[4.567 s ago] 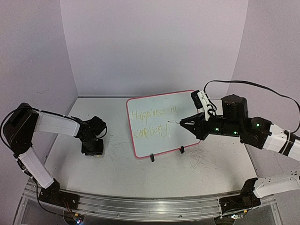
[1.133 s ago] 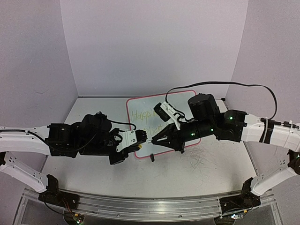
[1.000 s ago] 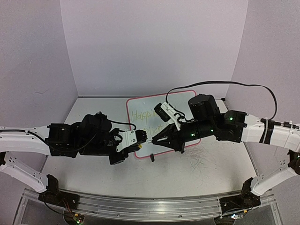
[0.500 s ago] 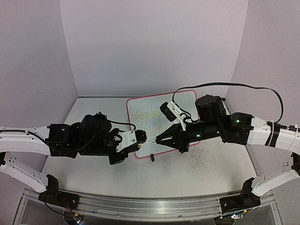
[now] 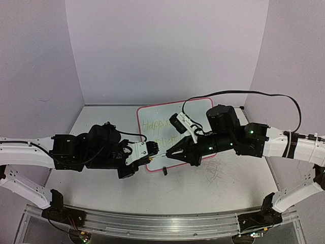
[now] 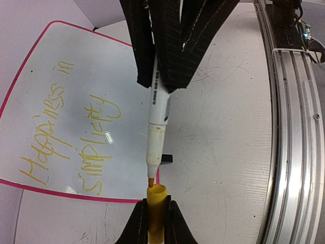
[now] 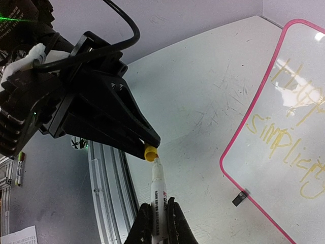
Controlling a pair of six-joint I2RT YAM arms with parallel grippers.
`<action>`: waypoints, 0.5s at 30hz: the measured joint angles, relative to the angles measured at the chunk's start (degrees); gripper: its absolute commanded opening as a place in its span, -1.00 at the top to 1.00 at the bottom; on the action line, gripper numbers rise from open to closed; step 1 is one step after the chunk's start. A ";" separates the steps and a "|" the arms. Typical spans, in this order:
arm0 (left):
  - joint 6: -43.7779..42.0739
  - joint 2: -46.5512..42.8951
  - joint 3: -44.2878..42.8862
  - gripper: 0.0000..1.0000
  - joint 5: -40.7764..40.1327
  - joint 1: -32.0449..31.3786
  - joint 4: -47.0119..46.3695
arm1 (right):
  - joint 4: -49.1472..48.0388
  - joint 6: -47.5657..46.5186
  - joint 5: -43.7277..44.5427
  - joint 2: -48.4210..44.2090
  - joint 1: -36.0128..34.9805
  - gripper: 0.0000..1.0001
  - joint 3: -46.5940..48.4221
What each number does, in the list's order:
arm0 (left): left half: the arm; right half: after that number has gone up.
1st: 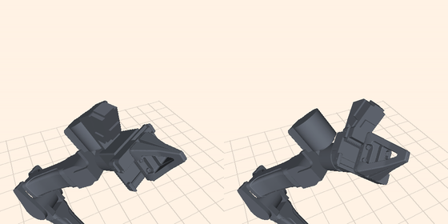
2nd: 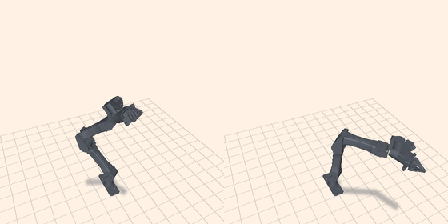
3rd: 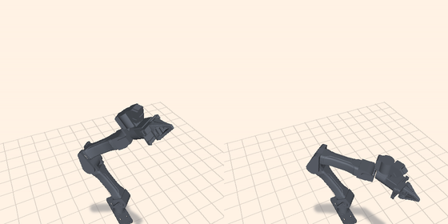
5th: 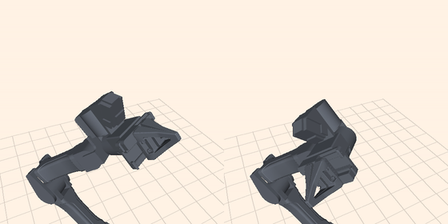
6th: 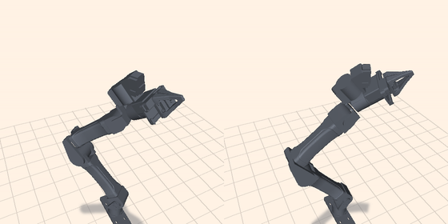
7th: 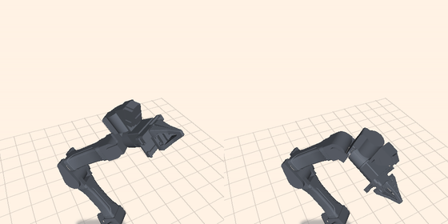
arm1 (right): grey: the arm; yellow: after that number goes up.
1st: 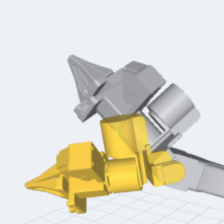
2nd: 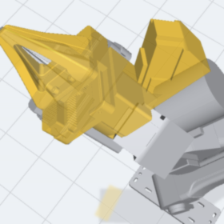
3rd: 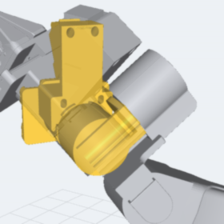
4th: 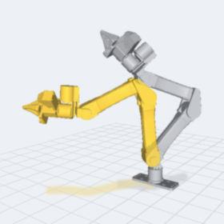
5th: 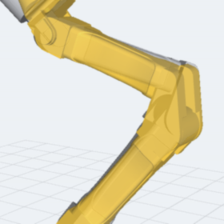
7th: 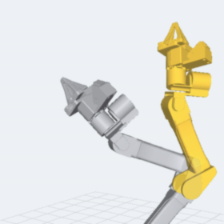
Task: Write a sentence on the whiteboard
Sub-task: Insert the whiteboard marker into the pen cap.
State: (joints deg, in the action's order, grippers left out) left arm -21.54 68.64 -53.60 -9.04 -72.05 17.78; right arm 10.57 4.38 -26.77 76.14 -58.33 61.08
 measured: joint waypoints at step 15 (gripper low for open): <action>-0.98 0.00 0.00 1.00 0.00 -0.02 0.67 | -0.31 0.11 -1.44 0.71 -0.66 1.00 -0.07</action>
State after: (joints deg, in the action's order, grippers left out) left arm -22.52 68.64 -53.60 -9.03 -72.07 18.45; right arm 10.26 4.49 -28.21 76.85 -58.99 61.01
